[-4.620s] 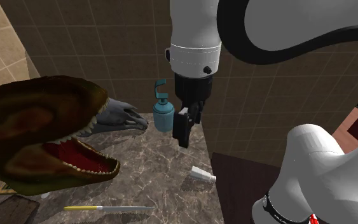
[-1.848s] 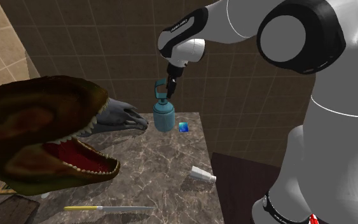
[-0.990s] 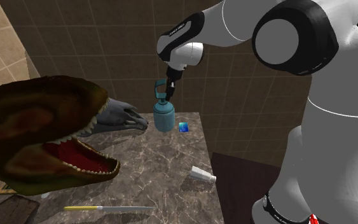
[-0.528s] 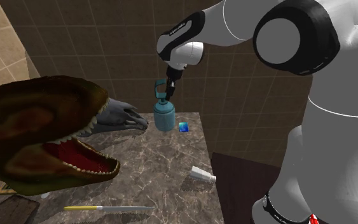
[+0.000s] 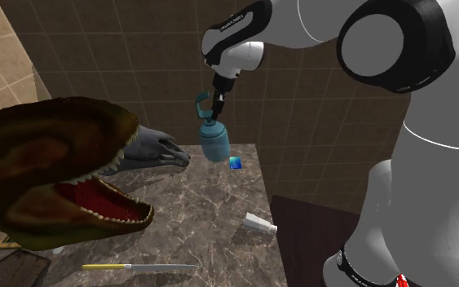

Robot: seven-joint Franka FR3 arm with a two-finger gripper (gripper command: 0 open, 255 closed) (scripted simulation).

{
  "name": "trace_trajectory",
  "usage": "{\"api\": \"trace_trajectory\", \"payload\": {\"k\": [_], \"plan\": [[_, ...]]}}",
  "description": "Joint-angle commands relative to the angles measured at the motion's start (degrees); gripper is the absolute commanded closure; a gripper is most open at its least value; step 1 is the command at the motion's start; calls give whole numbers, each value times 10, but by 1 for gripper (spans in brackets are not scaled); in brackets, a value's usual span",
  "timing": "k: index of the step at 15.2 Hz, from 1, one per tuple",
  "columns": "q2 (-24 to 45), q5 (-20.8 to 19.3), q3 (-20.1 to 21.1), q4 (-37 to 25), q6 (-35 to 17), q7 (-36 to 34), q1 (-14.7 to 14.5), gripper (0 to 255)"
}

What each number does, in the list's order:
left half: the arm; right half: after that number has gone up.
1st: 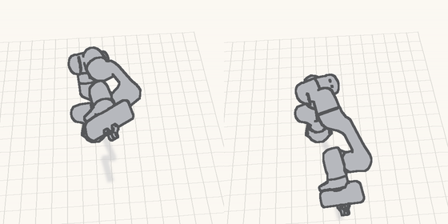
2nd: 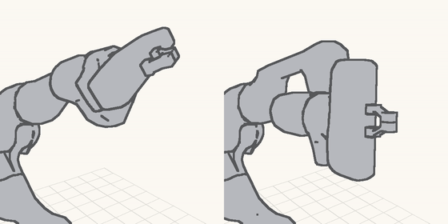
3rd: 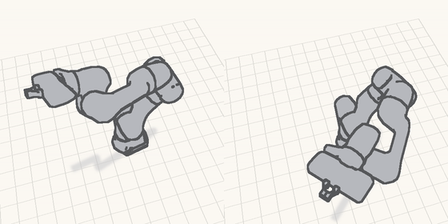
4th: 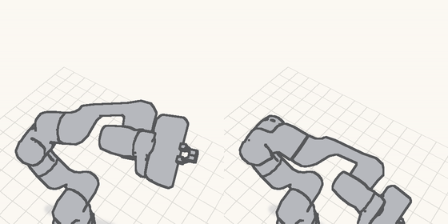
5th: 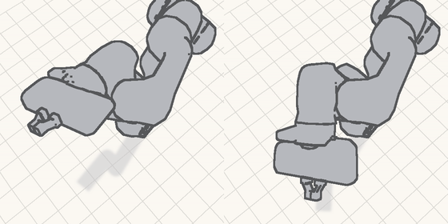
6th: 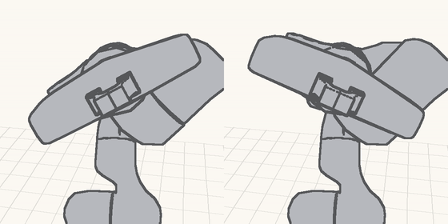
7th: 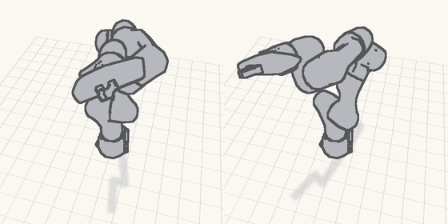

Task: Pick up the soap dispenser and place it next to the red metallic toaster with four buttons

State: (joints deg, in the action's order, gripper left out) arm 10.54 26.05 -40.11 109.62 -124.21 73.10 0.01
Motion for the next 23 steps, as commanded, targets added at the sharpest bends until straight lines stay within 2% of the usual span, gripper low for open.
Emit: {"api": "trace_trajectory", "payload": {"k": [1,12,23], "plan": [[-6,-7,-2,-9,11,-7,-1,255],[-31,-42,-9,-66,81,-44,-5,255],[-38,-57,-13,-142,159,-69,-2,255]]}}
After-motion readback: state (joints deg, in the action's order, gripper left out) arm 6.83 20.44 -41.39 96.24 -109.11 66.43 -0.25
